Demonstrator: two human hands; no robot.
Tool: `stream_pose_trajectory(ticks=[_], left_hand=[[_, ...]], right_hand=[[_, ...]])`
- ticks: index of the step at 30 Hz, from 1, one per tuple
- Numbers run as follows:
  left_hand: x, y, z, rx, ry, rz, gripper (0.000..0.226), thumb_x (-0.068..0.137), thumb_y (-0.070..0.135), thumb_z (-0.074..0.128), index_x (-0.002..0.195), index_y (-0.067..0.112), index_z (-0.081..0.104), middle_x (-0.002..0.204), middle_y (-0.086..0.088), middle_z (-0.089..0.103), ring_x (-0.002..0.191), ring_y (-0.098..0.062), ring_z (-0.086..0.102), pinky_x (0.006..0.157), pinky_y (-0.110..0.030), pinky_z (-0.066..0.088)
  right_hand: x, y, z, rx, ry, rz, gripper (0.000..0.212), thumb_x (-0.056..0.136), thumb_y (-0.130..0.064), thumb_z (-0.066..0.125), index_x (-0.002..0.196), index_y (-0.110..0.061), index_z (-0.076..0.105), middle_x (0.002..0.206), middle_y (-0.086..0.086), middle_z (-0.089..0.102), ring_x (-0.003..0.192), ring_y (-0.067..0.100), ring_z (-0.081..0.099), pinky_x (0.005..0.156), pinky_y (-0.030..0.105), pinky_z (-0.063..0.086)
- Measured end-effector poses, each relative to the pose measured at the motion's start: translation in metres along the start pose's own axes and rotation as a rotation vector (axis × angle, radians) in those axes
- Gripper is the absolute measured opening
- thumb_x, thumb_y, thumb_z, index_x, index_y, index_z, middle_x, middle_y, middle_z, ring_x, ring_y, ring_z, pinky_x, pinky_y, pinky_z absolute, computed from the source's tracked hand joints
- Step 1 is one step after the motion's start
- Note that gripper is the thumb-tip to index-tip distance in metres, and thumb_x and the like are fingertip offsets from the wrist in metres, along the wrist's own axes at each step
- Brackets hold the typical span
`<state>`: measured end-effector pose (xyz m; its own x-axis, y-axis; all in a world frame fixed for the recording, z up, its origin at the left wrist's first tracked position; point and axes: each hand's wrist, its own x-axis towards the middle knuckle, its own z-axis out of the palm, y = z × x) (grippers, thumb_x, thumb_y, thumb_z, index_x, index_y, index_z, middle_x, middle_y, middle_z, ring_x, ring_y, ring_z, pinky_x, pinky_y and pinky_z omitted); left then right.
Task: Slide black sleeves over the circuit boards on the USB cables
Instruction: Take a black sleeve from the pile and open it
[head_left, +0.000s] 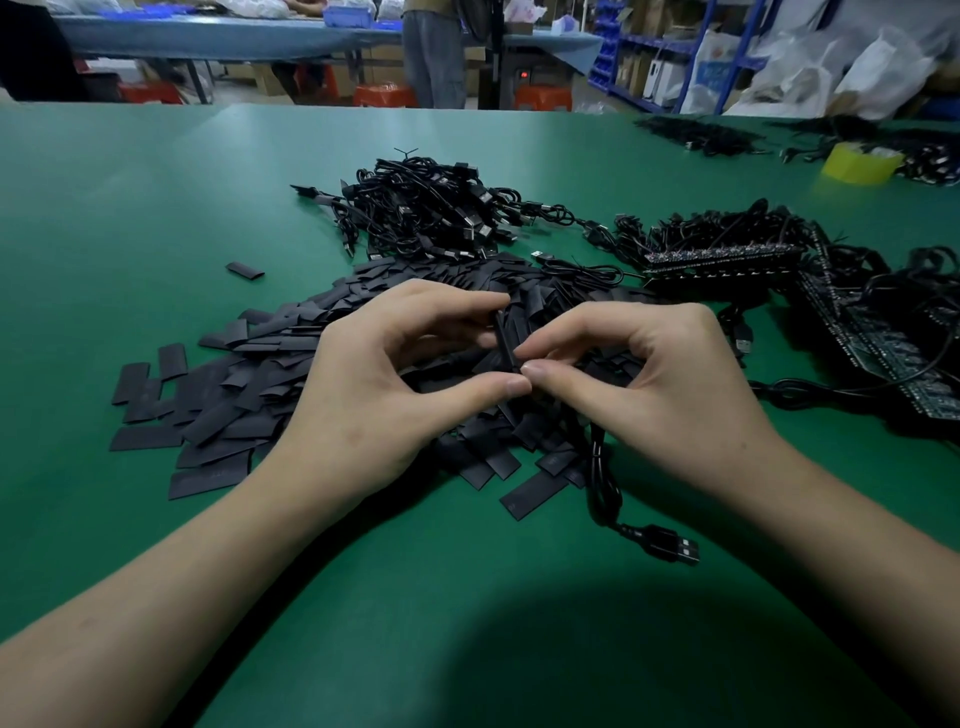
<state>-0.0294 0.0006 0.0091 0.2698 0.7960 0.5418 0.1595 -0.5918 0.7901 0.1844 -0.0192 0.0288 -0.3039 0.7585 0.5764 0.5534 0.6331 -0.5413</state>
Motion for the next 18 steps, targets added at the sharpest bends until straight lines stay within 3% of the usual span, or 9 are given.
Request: stream_pose_trajectory(ticks=[3, 8, 18], left_hand=[[0.0001, 0.0009, -0.0011, 0.048, 0.007, 0.018, 0.053, 0.076, 0.032, 0.086, 0.123, 0.014, 0.072, 0.113, -0.001, 0.069, 0.104, -0.022, 0.072, 0.096, -0.030, 0.056], [0.0004, 0.0009, -0.0004, 0.095, 0.011, 0.040, 0.049, 0.078, 0.029, 0.086, 0.123, 0.014, 0.071, 0.112, -0.001, 0.068, 0.103, -0.020, 0.071, 0.095, -0.028, 0.055], [-0.0003, 0.0001, -0.0004, 0.132, 0.004, 0.045, 0.047, 0.082, 0.034, 0.084, 0.124, 0.020, 0.070, 0.116, 0.003, 0.068, 0.114, -0.021, 0.068, 0.099, -0.033, 0.055]], right_hand=[[-0.0007, -0.0018, 0.0022, -0.123, 0.048, -0.091, 0.006, 0.086, -0.021, 0.078, 0.092, -0.023, 0.079, 0.079, -0.019, 0.073, 0.079, -0.006, 0.067, 0.086, 0.023, 0.048], [-0.0024, -0.0018, 0.0063, -0.214, 0.110, -0.163, 0.005, 0.083, -0.018, 0.077, 0.088, -0.019, 0.077, 0.074, -0.014, 0.072, 0.071, 0.002, 0.066, 0.088, 0.039, 0.049], [-0.0021, -0.0042, 0.0076, -0.190, 0.110, -0.129, 0.004, 0.083, -0.016, 0.074, 0.082, -0.019, 0.075, 0.067, -0.010, 0.066, 0.068, 0.006, 0.064, 0.085, 0.031, 0.048]])
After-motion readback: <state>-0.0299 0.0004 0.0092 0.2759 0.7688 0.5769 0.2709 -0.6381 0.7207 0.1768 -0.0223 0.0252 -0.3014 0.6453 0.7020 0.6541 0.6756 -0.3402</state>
